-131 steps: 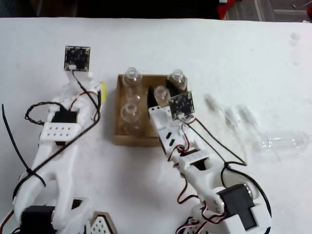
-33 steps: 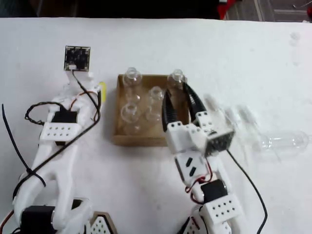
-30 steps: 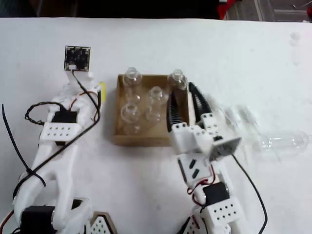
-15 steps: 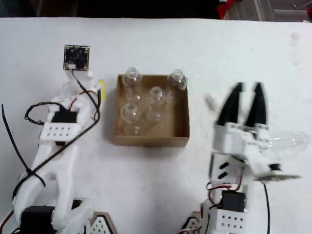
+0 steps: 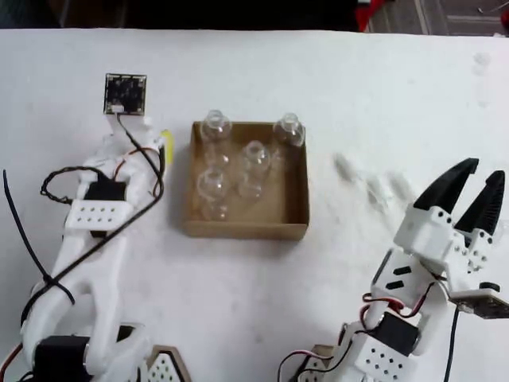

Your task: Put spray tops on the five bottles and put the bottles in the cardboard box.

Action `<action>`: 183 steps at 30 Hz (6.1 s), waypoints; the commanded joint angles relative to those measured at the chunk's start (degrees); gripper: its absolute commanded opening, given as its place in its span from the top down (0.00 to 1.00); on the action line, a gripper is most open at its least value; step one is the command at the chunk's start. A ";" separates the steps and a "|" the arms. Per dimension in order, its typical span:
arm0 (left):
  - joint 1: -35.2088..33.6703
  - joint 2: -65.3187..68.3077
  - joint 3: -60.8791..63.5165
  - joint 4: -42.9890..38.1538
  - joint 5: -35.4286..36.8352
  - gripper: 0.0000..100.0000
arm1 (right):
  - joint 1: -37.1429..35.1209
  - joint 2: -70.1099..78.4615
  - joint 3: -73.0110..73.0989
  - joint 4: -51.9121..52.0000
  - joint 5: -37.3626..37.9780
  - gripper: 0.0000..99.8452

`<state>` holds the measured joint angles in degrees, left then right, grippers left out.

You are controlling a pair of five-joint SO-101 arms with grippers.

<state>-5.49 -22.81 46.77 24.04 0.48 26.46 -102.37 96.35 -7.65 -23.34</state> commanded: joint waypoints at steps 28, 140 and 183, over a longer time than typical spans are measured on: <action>3.12 -0.48 3.34 -5.89 -4.75 0.85 | 13.05 72.31 -40.70 -4.53 -8.09 0.91; 3.47 -0.48 3.43 -5.45 -5.01 0.85 | 17.45 130.24 -136.00 88.84 0.18 0.93; 3.21 -0.57 3.34 -5.45 -5.01 0.85 | -8.66 122.42 -136.88 102.73 52.92 0.87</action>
<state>-2.86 -22.81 50.37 19.56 -3.91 21.45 20.88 -38.33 89.85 15.60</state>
